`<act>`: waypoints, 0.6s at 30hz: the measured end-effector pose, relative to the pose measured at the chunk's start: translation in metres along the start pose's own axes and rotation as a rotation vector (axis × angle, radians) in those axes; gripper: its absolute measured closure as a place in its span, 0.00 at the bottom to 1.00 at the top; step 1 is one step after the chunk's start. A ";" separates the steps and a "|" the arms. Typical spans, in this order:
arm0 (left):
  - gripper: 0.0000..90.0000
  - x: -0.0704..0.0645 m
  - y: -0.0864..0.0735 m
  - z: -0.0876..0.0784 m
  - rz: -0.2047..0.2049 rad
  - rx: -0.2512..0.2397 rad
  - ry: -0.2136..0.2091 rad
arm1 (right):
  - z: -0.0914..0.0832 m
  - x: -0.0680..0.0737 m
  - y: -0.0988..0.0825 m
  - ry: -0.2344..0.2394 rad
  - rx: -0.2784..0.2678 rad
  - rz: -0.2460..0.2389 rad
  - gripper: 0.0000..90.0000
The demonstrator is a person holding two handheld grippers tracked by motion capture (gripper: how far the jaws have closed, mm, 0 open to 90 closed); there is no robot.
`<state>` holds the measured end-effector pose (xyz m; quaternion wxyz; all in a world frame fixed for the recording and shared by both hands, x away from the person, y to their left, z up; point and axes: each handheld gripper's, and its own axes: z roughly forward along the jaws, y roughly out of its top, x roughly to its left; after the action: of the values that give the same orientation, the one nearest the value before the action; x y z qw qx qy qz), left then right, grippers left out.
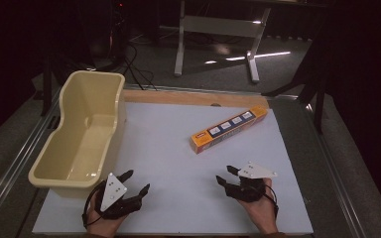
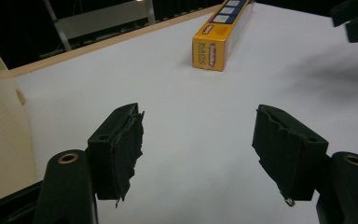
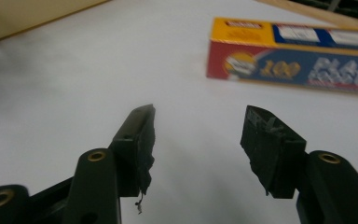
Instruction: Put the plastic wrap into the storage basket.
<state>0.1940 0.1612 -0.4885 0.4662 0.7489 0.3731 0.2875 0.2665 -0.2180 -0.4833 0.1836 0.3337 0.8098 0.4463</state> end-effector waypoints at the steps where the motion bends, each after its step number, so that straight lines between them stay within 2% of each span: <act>1: 0.36 0.000 0.000 0.000 -0.001 -0.001 0.000 | 0.003 0.003 0.004 0.008 -0.003 -0.011 0.52; 2: 0.36 0.000 0.000 0.000 -0.001 -0.001 0.000 | 0.003 0.003 0.004 0.008 -0.003 -0.011 0.52; 5: 0.36 0.000 0.000 -0.001 0.001 -0.005 0.001 | 0.018 0.009 0.022 0.025 -0.001 -0.024 0.57; 9: 0.36 0.000 0.000 -0.002 0.001 -0.016 -0.006 | 0.035 0.011 0.036 0.033 0.012 -0.040 0.73; 13: 0.36 -0.001 0.000 -0.002 0.002 -0.018 -0.006 | 0.054 0.009 0.049 0.038 0.012 -0.038 0.89; 15: 0.36 -0.001 0.000 -0.002 0.001 -0.017 -0.008 | 0.063 0.006 0.054 0.043 0.013 -0.031 0.93; 18: 0.36 -0.001 0.000 -0.002 0.002 -0.019 -0.007 | 0.077 0.001 0.061 0.016 0.021 -0.020 0.96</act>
<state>0.1916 0.1611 -0.4880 0.4741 0.7460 0.3679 0.2888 0.3349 -0.1479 -0.4734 0.1781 0.3238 0.8193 0.4385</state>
